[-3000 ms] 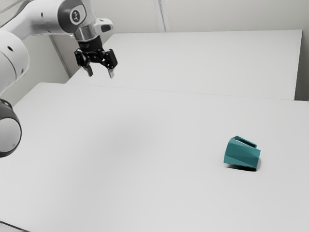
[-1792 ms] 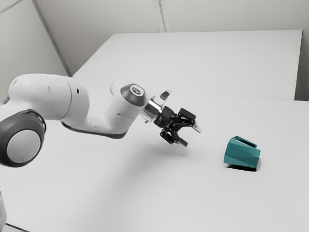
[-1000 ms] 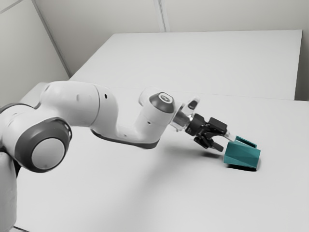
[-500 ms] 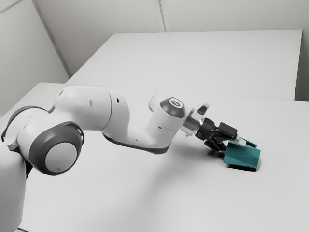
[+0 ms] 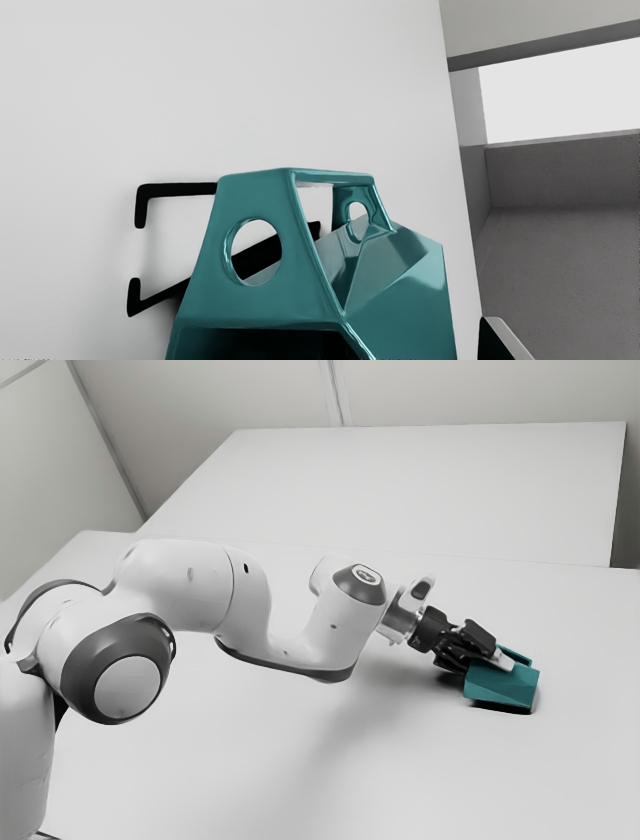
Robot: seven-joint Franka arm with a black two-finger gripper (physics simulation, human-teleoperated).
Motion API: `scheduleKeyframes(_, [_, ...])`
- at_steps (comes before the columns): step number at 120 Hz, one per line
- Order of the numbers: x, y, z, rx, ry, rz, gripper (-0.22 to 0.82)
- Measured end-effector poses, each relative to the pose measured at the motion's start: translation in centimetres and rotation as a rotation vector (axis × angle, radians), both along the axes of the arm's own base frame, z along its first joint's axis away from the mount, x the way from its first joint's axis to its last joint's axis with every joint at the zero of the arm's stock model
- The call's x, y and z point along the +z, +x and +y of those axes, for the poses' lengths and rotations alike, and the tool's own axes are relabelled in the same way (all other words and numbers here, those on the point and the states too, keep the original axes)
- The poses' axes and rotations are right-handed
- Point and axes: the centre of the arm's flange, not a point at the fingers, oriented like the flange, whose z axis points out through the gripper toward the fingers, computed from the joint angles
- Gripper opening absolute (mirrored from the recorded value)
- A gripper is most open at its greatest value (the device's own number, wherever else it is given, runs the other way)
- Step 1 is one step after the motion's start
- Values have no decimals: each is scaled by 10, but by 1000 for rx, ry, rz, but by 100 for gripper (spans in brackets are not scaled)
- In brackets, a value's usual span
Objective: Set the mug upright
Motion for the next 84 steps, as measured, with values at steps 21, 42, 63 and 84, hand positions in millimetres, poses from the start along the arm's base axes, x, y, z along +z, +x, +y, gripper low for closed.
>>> scheduleKeyframes(21, [-1,-1,0,2,-7,2,7])
scheduleKeyframes(42, [-1,-1,-1,2,-11,3,-3])
scheduleKeyframes(63, [6,-2,-4,7,-25,1,-8])
scheduleKeyframes(84, [52,2,-4,5,-51,-63,-15])
